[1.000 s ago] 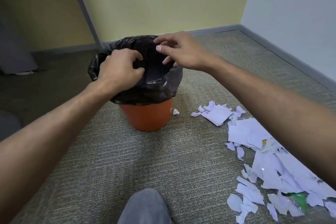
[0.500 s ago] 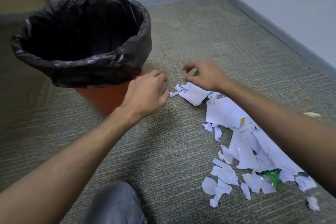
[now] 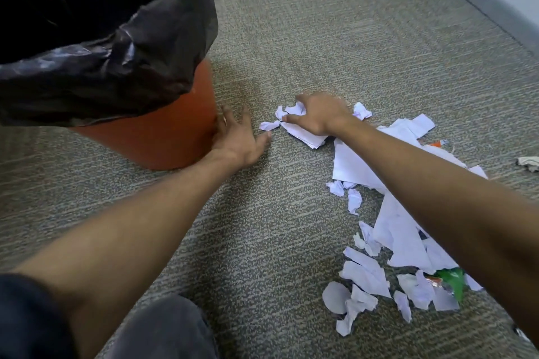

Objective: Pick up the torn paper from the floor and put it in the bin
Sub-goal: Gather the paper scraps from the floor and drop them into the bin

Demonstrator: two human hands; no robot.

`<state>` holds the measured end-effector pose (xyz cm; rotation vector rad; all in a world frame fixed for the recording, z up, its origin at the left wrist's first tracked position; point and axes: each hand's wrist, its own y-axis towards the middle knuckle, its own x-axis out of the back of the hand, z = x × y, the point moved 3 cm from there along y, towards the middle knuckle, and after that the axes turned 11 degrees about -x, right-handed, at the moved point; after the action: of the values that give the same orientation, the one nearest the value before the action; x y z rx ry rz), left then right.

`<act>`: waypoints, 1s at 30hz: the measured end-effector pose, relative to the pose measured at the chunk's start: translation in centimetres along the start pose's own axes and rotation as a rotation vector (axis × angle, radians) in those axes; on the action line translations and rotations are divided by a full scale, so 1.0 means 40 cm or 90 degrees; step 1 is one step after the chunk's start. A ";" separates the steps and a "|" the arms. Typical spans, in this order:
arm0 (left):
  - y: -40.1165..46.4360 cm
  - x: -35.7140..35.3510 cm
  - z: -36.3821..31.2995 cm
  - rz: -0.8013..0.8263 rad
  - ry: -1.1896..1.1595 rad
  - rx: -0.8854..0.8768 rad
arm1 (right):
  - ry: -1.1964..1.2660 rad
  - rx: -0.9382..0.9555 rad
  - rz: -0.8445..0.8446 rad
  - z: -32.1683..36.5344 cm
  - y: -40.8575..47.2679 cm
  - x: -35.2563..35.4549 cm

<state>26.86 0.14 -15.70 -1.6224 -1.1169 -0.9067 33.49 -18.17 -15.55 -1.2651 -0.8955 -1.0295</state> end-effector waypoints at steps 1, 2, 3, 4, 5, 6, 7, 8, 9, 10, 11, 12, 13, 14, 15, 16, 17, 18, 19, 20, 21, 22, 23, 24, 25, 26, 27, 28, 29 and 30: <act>0.009 -0.010 -0.001 -0.007 -0.010 0.010 | -0.010 0.008 -0.015 0.006 0.003 -0.003; 0.018 -0.019 -0.003 -0.027 -0.006 0.015 | -0.017 0.016 -0.032 0.013 0.004 -0.005; 0.026 -0.026 -0.003 -0.058 0.007 0.017 | -0.021 0.020 -0.044 0.019 0.005 -0.007; 0.034 -0.033 -0.002 -0.093 0.023 0.018 | -0.022 0.023 -0.056 0.026 0.004 -0.007; 0.042 -0.040 -0.001 -0.125 0.036 0.016 | -0.019 0.025 -0.067 0.032 0.004 -0.008; 0.048 -0.046 -0.001 -0.158 0.042 0.010 | -0.018 0.026 -0.080 0.038 0.004 -0.009; 0.053 -0.052 -0.003 -0.191 0.039 -0.002 | -0.017 0.028 -0.092 0.045 0.005 -0.009; 0.056 -0.055 -0.007 -0.223 0.029 -0.015 | -0.014 0.030 -0.102 0.051 0.006 -0.010; 0.058 -0.055 -0.013 -0.248 0.015 -0.028 | -0.006 0.034 -0.108 0.059 0.007 -0.011; 0.058 -0.055 -0.020 -0.264 0.002 -0.040 | 0.008 0.040 -0.110 0.068 0.008 -0.012; 0.058 -0.054 -0.027 -0.273 -0.012 -0.051 | 0.025 0.047 -0.109 0.077 0.009 -0.012; 0.058 -0.052 -0.034 -0.277 -0.031 -0.059 | 0.039 0.056 -0.108 0.086 0.010 -0.013; 0.059 -0.051 -0.039 -0.278 -0.053 -0.063 | 0.052 0.065 -0.109 0.094 0.010 -0.014; 0.058 -0.050 -0.043 -0.281 -0.071 -0.066 | 0.066 0.074 -0.113 0.100 0.009 -0.016; 0.057 -0.050 -0.044 -0.282 -0.085 -0.068 | 0.081 0.082 -0.119 0.107 0.007 -0.017; 0.054 -0.047 -0.044 -0.283 -0.094 -0.068 | 0.096 0.088 -0.127 0.112 0.005 -0.019; 0.051 -0.043 -0.041 -0.281 -0.103 -0.067 | 0.110 0.092 -0.132 0.115 0.000 -0.020; 0.046 -0.038 -0.038 -0.276 -0.111 -0.066 | 0.125 0.096 -0.135 0.116 -0.005 -0.019; 0.039 -0.030 -0.036 -0.274 -0.118 -0.067 | 0.147 0.099 -0.140 0.115 -0.011 -0.014; 0.031 -0.019 -0.037 -0.276 -0.122 -0.073 | 0.174 0.100 -0.147 0.110 -0.018 -0.003; 0.022 -0.004 -0.041 -0.284 -0.124 -0.087 | 0.203 0.098 -0.158 0.103 -0.026 0.012; 0.012 0.013 -0.048 -0.297 -0.126 -0.106 | 0.233 0.095 -0.172 0.096 -0.035 0.033; 0.002 0.033 -0.058 -0.309 -0.130 -0.127 | 0.267 0.091 -0.187 0.088 -0.043 0.056; -0.011 0.056 -0.071 -0.322 -0.134 -0.146 | 0.306 0.087 -0.198 0.080 -0.053 0.084; -0.023 0.083 -0.085 -0.336 -0.138 -0.162 | 0.350 0.086 -0.207 0.072 -0.066 0.114; -0.036 0.112 -0.100 -0.352 -0.140 -0.177 | 0.399 0.083 -0.215 0.063 -0.079 0.146; -0.050 0.144 -0.116 -0.367 -0.140 -0.192 | 0.447 0.083 -0.222 0.056 -0.095 0.181; -0.070 0.179 -0.132 -0.383 -0.138 -0.210 | 0.488 0.082 -0.228 0.050 -0.112 0.218; -0.093 0.215 -0.149 -0.401 -0.129 -0.230 | 0.521 0.084 -0.235 0.047 -0.130 0.255; -0.120 0.252 -0.166 -0.421 -0.116 -0.253 | 0.547 0.091 -0.241 0.048 -0.150 0.293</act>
<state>25.03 -2.89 -3.20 -1.6921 -1.7372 -1.5019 31.45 -17.60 -2.40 -0.4320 -0.5141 -1.5971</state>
